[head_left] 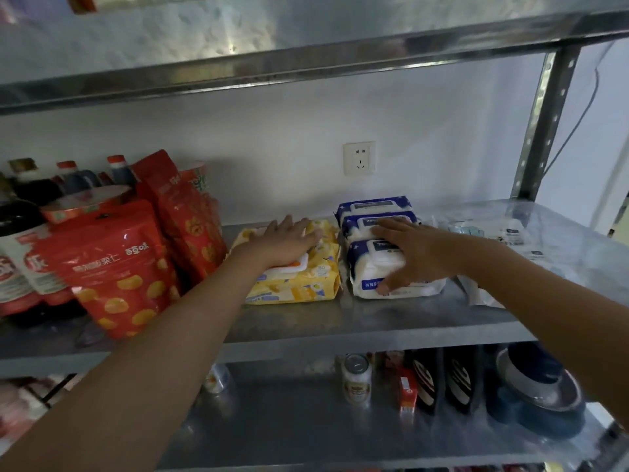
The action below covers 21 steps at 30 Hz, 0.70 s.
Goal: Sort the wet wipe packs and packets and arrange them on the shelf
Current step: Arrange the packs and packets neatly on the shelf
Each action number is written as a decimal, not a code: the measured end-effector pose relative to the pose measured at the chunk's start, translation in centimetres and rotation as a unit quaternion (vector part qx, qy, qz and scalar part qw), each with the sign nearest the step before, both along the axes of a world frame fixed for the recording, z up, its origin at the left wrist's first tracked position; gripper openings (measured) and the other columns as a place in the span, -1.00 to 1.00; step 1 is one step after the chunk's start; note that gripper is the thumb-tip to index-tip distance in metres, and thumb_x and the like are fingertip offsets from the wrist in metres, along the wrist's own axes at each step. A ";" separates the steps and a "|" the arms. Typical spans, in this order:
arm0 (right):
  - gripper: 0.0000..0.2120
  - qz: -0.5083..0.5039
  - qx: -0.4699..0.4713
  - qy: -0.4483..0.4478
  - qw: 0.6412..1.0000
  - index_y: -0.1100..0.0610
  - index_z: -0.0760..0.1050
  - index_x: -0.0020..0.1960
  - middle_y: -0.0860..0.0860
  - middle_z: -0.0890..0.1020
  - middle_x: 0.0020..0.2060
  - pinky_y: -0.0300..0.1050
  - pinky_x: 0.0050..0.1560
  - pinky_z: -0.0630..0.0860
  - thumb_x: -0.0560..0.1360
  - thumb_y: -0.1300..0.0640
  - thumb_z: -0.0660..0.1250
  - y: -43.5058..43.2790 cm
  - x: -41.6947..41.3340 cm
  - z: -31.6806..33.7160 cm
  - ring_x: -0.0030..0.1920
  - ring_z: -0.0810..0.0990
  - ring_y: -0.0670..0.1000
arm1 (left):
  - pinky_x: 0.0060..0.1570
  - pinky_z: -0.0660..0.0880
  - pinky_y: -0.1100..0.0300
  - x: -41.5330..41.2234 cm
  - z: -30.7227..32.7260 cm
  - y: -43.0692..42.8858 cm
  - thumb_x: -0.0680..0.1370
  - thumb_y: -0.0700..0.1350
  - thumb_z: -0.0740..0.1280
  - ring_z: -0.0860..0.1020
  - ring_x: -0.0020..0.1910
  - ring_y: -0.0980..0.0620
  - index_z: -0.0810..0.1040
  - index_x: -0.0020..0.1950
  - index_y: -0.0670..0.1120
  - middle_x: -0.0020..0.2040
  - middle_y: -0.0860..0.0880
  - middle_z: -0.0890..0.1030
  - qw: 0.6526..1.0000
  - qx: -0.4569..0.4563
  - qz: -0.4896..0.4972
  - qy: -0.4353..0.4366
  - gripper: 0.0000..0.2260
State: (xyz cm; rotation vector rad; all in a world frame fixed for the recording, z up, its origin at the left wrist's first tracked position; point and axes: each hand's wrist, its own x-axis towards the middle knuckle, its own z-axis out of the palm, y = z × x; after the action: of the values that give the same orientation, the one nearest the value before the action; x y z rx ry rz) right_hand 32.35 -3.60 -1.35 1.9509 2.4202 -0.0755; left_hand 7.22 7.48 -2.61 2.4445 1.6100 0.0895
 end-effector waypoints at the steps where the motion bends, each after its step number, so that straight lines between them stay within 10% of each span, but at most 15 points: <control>1: 0.13 0.007 0.001 0.006 1.000 -0.06 -0.12 0.61 -0.10 -0.10 0.61 0.16 0.56 -0.01 0.28 -0.48 0.34 0.1 0.1 0.0 0.60 -0.09 0.02 | 0.49 -0.14 -0.32 0.2 -0.1 -0.3 0.58 0.35 -0.09 -0.17 0.60 -0.11 -0.05 0.60 0.19 0.63 0.07 -0.13 1.000 0.003 0.016 0.009 -0.39; 8: 0.08 0.041 0.018 0.034 0.998 -0.07 -0.06 0.62 -0.14 -0.05 0.61 0.03 0.54 0.03 0.30 -0.47 0.34 1.7 -0.8 -0.3 0.59 -0.02 -0.02 | 0.51 -0.10 -0.26 1.2 0.8 -1.9 0.61 0.33 -0.11 -0.12 0.60 -0.13 -0.08 0.61 0.16 0.64 0.00 -0.11 0.999 0.012 0.045 0.012 -0.40; 21: -0.23 0.034 0.073 0.079 0.994 -0.10 0.16 0.56 -0.06 0.16 0.58 0.11 0.52 0.06 0.46 -0.34 0.30 -2.8 -0.1 0.4 0.54 0.20 0.02 | 0.54 0.06 0.06 0.7 2.1 -6.7 0.48 0.32 0.29 0.01 0.59 0.04 -0.16 0.62 0.05 0.62 0.04 -0.05 0.977 0.023 -0.202 0.060 -0.10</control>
State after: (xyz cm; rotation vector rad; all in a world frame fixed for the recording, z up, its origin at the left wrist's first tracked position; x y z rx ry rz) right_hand 32.20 -6.38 -0.91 1.9884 2.6615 -0.0547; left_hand 7.88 0.79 -0.55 2.8059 1.1287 -0.0878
